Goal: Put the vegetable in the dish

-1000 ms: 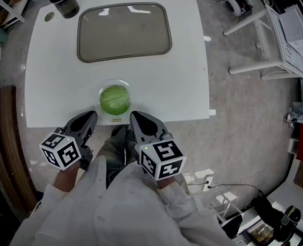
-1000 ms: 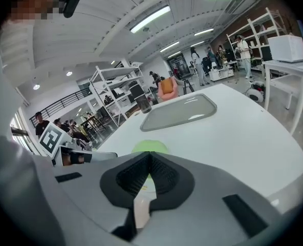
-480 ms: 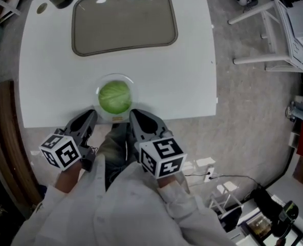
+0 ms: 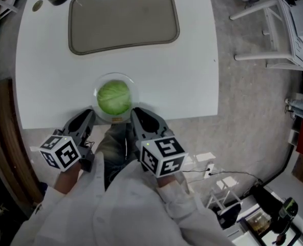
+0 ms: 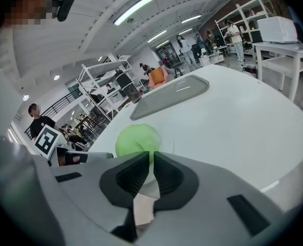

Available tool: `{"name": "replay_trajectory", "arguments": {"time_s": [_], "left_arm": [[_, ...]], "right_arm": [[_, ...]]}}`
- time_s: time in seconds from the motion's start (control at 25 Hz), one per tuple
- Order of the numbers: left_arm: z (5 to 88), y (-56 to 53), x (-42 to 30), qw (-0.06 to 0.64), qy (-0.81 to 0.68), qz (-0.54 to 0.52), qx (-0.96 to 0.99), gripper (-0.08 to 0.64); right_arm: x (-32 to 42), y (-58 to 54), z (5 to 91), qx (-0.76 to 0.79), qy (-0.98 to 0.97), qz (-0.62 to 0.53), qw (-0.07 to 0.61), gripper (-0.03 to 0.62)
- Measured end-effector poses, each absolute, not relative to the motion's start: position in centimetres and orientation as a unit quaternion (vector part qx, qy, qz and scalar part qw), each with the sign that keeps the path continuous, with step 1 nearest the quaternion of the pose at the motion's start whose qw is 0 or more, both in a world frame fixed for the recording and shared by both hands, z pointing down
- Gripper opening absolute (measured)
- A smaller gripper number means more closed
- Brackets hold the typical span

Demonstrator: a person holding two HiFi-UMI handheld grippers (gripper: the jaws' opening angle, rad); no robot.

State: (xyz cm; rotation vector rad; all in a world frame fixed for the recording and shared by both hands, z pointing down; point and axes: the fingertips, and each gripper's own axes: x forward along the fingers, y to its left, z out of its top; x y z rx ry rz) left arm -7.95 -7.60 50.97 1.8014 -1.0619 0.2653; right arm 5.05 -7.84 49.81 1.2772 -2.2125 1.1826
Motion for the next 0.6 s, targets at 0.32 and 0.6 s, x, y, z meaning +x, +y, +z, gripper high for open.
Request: {"name": "replay_trajectory", "arguments": {"time_s": [0.32,0.6], "left_arm": [[51.6,-7.8,-8.0,0.509,-0.429,0.113,0.738,0.069],[52.3,-8.1,-7.6,0.526,-0.418,0.115,0.732,0.092]], "right_arm": [[5.2,-7.7,51.0,0.457,-0.762,0.424,0.176,0.014],[5.4,-8.0,52.1,0.461,-0.741,0.452,0.183,0.107]]}}
